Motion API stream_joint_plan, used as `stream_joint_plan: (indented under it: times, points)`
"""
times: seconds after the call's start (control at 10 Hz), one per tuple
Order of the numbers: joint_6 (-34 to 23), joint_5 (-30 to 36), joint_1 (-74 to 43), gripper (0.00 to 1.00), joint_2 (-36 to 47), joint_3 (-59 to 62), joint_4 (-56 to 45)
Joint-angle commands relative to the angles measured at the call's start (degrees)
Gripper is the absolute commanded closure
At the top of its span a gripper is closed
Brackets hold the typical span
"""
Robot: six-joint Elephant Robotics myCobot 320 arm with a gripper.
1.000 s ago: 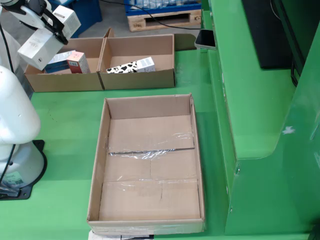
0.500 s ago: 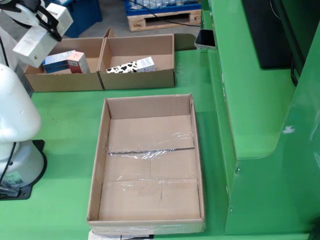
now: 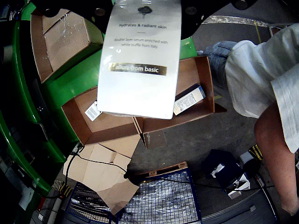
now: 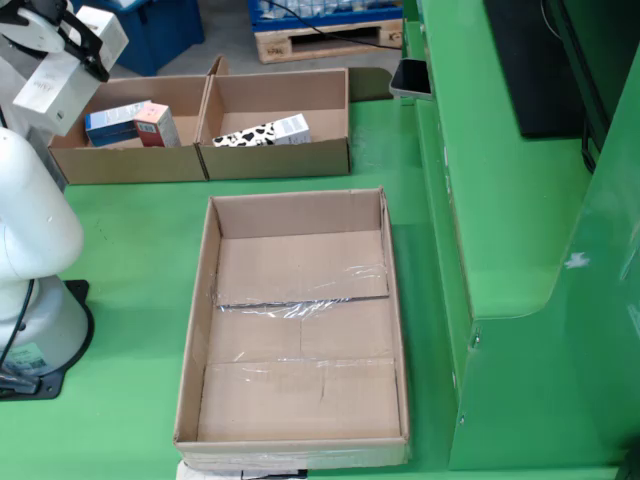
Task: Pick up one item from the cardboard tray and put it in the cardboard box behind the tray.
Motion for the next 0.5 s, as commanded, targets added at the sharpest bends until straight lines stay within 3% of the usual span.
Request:
stream_joint_plan:
  times: [0.0, 0.4]
  points:
    - [1.9, -1.2, 6.1, 1.00, 4.1, -2.2, 0.8]
    - [2.0, -1.4, 10.0, 1.00, 5.7, -5.6, 2.0]
